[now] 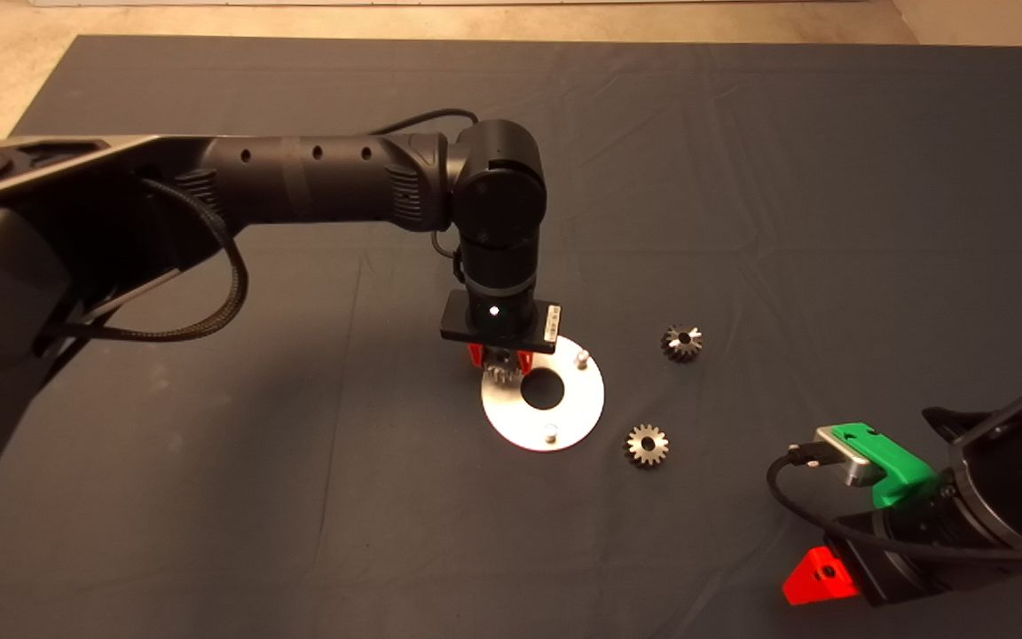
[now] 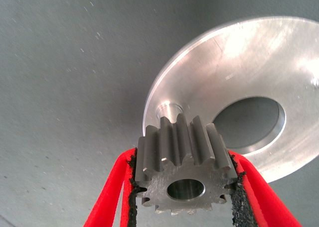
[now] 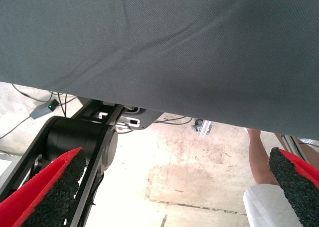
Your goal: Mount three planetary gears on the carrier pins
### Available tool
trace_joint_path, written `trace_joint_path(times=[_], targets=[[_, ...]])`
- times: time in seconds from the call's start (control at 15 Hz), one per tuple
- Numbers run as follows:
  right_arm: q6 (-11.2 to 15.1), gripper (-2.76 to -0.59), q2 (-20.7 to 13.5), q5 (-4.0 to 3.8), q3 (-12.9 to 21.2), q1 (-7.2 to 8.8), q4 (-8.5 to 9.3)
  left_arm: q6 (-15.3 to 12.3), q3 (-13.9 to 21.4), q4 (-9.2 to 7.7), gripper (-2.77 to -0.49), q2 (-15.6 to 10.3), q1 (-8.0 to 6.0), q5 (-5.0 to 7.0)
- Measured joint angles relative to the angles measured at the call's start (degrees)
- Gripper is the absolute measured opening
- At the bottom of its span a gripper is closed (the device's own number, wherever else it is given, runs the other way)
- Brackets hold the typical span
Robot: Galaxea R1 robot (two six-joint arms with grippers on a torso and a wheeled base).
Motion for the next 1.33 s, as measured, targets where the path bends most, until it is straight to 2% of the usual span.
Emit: trace_joint_path(times=[0.27, 1.07, 1.33], targets=[[0.0, -0.62, 0.0, 0.02, 0.0, -0.01, 0.00, 0.3, -1.0, 1.23, -2.31, -0.2, 0.68, -0.28], [0.0, -0.62, 0.0, 0.00, 0.0, 0.00, 0.00, -0.2, -1.0, 1.24, -2.29, -0.5, 0.68, -0.16], [-0.2, -0.62, 0.0, 0.00, 0.0, -0.01, -0.01, -0.2, -1.0, 1.24, -2.13, -0.5, 0.66, 0.00]])
